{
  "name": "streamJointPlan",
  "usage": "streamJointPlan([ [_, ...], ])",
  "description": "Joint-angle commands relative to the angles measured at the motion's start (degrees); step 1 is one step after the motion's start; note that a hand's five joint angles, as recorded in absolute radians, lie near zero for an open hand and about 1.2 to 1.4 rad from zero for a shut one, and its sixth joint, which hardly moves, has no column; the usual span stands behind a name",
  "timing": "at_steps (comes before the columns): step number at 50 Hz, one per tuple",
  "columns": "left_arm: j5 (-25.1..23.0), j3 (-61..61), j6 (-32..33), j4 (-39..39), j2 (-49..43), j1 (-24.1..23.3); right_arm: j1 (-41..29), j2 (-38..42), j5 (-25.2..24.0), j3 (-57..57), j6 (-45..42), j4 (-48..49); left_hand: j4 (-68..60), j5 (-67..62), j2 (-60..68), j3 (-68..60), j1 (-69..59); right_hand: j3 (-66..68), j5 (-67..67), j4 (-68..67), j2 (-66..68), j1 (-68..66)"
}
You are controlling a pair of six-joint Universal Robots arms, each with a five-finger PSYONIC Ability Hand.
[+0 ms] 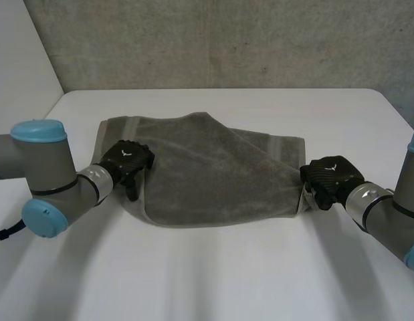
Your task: Fold the towel.
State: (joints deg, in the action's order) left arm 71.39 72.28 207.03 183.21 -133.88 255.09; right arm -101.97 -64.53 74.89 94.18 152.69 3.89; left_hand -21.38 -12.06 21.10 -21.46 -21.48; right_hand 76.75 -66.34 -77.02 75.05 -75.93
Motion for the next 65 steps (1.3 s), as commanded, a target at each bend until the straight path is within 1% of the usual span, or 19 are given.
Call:
streamJointPlan([
  [1, 0.15, -0.65, 2.68, -5.5, 2.22, 0.05, 0.01, 0.02, 0.0, 0.04, -0.29, -0.02, -1.12, -0.44, 1.4, -1.03, -1.01, -1.23, 0.82, 1.5, 0.47, 0.41],
  [3, 0.15, -0.74, 4.52, -7.78, 2.48, 0.05, -0.08, 0.02, 0.0, 0.04, -0.37, -0.02, -1.12, -0.44, 1.4, -1.03, -1.01, -1.4, 0.99, 1.67, 0.3, 0.58],
  [5, 0.41, -0.74, 9.33, -12.33, 2.48, 0.23, -0.08, 0.02, 0.0, 0.04, -0.38, -0.02, -0.95, -0.27, 1.23, -0.87, -0.84, -1.57, 1.15, 1.83, 0.13, 0.74],
  [6, 0.41, -0.74, 9.36, -12.35, 2.48, 0.23, -0.08, 0.02, 0.0, 0.04, -0.38, -0.02, -0.95, -0.27, 1.23, -0.87, -0.84, -1.57, 1.15, 1.83, 0.13, 0.75],
  [8, 0.59, 0.05, 14.52, -15.33, 2.31, 0.66, -0.08, 0.11, 0.0, 0.12, -0.46, -0.02, 0.06, 0.74, 0.22, 0.14, 0.16, -1.74, 1.32, 2.0, -0.04, 0.91],
  [13, 0.59, 0.67, 18.84, -17.1, 2.22, 1.11, -0.08, 0.11, 0.0, 0.47, -0.46, -0.02, 2.41, 3.09, -2.13, 2.49, 2.51, -2.24, 1.83, 2.51, -0.54, 1.42],
  [20, 0.5, 0.84, 19.38, -17.54, 3.1, 1.02, -0.08, 0.02, 0.08, 0.74, -0.46, -0.02, 3.26, 3.94, -2.98, 3.34, 3.36, -2.41, 2.0, 2.68, -0.71, 1.59],
  [23, 0.59, 1.02, 19.38, -18.15, 4.51, 1.02, -0.08, 0.02, 0.08, 0.92, -0.55, -0.02, -0.27, 0.41, 0.55, -0.19, -0.17, -3.08, 2.67, 3.35, -1.38, 2.26],
  [25, 0.76, 1.81, 19.73, -18.59, 5.9, 1.02, -0.08, 0.02, 0.08, 0.92, -0.73, 0.07, -7.64, -6.96, 7.92, -7.56, -7.53, -3.25, 2.84, 3.52, -1.55, 2.43],
  [28, 0.85, 2.34, 19.99, -18.86, 6.88, 1.02, -0.08, 0.02, 0.08, 1.0, -1.69, -0.02, -9.86, -9.18, 10.14, -9.78, -9.76, -3.42, 3.01, 3.69, -1.72, 2.6],
  [30, 2.16, 3.65, 20.08, -19.12, 8.71, 1.19, -0.08, 0.02, 0.0, 1.0, -2.04, -0.02, -15.55, -14.87, 15.83, -15.47, -15.45, -3.59, 3.17, 3.85, -1.89, 2.76],
  [35, 4.19, 6.11, 20.17, -19.12, 11.79, 2.59, -0.08, 0.11, 0.0, 1.09, -2.48, -0.02, -17.09, -16.41, 17.37, -17.01, -16.99, -5.43, 5.02, 5.7, -3.73, 4.61],
  [40, 4.28, 10.15, 20.26, -19.03, 15.92, 5.32, -0.08, 0.37, 0.0, 1.09, -2.48, -0.02, -16.93, -16.25, 17.21, -16.85, -16.82, -6.11, 5.7, 6.38, -4.41, 5.29],
  [44, 4.28, 12.09, 20.26, -18.94, 17.69, 5.5, -0.08, 0.46, 0.0, 1.09, -2.57, -0.02, -16.93, -16.25, 17.21, -16.85, -16.82, -6.11, 5.7, 6.38, -4.41, 5.29],
  [47, 3.84, 13.58, 20.08, -18.16, 18.91, 5.5, -0.08, 0.46, 0.0, 1.09, -2.57, -0.02, -15.26, -14.58, 15.54, -15.18, -15.15, -6.28, 5.86, 6.54, -4.58, 5.46],
  [49, 3.4, 14.12, 19.99, -17.71, 19.1, 5.41, -0.08, 0.54, 0.0, 1.09, -2.57, -0.02, -10.2, -9.52, 10.48, -10.12, -10.09, -6.45, 6.03, 6.71, -4.75, 5.62],
  [51, 1.57, 14.38, 19.99, -16.23, 18.75, 4.54, -0.08, 0.63, 0.0, 1.09, -2.57, -0.02, 7.88, 8.56, -7.6, 7.97, 7.99, -6.45, 6.03, 6.71, -4.75, 5.62],
  [56, -0.72, 13.59, 19.99, -14.12, 18.04, 3.22, -0.08, 0.72, 0.08, 1.27, -2.57, -0.11, 10.32, 11.0, -10.04, 10.4, 10.42, -7.29, 6.87, 7.55, -5.59, 6.46],
  [65, -1.17, 9.9, 19.99, -10.24, 13.03, -1.0, -0.16, 0.81, 0.08, 1.27, -3.36, -0.02, 10.32, 11.0, -10.04, 10.4, 10.43, -8.13, 7.71, 8.39, -6.43, 7.3],
])
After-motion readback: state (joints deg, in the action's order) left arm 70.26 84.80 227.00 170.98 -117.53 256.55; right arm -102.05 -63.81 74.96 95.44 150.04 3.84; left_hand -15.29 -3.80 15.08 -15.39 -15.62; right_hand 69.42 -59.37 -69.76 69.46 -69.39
